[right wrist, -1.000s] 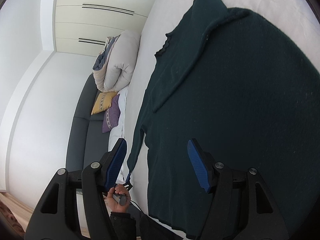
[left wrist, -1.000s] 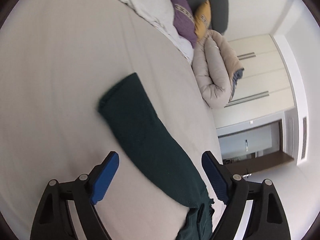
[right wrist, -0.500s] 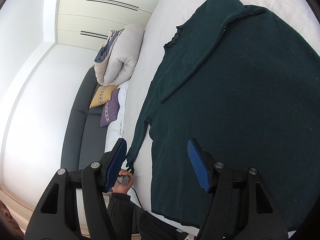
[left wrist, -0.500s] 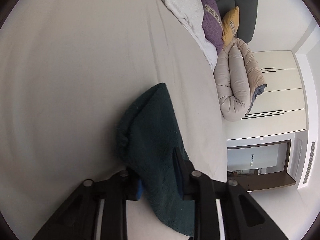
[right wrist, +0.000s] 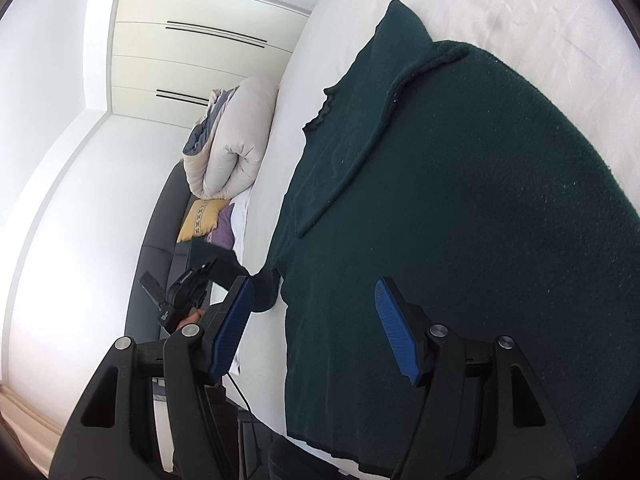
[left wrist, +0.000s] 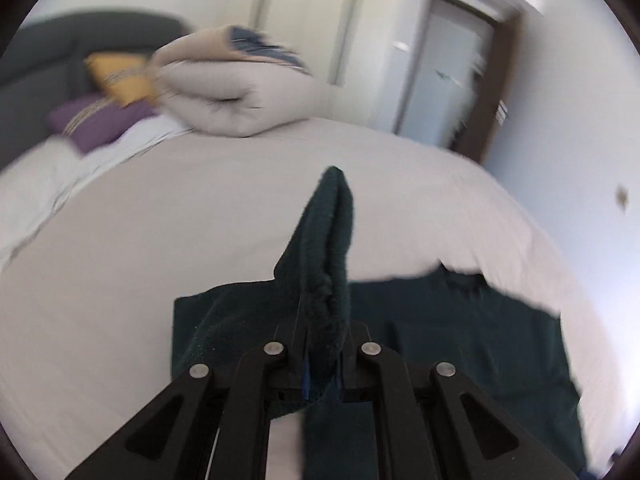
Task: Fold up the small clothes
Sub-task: 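Lay the held sleeve across the sweater body and open the left gripper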
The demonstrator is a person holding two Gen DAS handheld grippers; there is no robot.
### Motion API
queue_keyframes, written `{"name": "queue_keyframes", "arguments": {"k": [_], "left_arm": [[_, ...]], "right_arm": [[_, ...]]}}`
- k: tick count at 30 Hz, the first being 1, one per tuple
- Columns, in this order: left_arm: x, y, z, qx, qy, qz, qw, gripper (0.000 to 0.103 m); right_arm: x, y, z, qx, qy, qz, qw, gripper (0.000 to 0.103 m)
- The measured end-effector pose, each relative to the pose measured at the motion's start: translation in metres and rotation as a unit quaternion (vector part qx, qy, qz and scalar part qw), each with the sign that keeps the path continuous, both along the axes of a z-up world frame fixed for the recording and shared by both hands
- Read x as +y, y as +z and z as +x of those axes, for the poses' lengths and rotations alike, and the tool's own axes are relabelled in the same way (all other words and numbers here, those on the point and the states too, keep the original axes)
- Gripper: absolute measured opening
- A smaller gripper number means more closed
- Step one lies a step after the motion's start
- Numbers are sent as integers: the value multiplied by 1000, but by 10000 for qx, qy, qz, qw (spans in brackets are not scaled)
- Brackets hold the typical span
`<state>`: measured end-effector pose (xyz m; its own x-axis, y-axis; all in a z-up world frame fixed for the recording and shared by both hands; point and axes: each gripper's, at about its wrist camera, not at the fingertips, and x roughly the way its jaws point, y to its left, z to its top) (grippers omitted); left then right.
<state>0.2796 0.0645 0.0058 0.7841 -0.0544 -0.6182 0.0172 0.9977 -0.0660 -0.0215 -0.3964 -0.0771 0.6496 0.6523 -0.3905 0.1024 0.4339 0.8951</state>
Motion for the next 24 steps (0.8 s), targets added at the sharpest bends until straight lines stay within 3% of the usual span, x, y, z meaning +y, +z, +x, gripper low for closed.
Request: {"name": "queue_keyframes", "arguments": {"k": [2, 4, 8, 9, 10, 11, 12, 13, 15, 18, 21, 24], "left_arm": [[-75, -33, -3, 50, -491, 964, 9941, 9], [-118, -73, -8, 171, -812, 1511, 9850, 9], [-138, -125, -15, 594, -1099, 1711, 9773, 16], [-137, -124, -21, 547, -1140, 1645, 9782, 27], [-134, -120, -24, 538, -1255, 1451, 9799, 53], [-129, -113, -27, 490, -1361, 1210, 9820, 69], [-123, -106, -33, 363, -1356, 1055, 9845, 93], [-117, -99, -41, 189, -1242, 1014, 9869, 103], [-104, -87, -61, -108, -1092, 866, 9902, 103], [-72, -80, -84, -364, -823, 122, 9959, 103], [-44, -96, -96, -213, -542, -589, 9966, 102], [-18, -115, -93, 95, -295, -1324, 9907, 90]], "right_arm": [[-10, 0, 8, -2, -76, 12, 10000, 63], [-16, 0, 21, 53, -40, -117, 9999, 63], [-12, 2, 56, 107, 251, -416, 9988, 63], [-6, 2, 67, 121, 355, -452, 9983, 63], [1, 2, 78, 122, 472, -468, 9977, 63], [8, 0, 89, 131, 558, -488, 9972, 63], [18, -1, 100, 145, 667, -519, 9963, 63], [28, -4, 111, 175, 787, -537, 9953, 63], [51, -10, 133, 257, 986, -505, 9935, 63], [83, -23, 162, 591, 1245, -562, 9889, 63], [113, -36, 183, 885, 1490, -779, 9818, 63], [137, -50, 200, 1199, 1551, -1053, 9749, 63]]}}
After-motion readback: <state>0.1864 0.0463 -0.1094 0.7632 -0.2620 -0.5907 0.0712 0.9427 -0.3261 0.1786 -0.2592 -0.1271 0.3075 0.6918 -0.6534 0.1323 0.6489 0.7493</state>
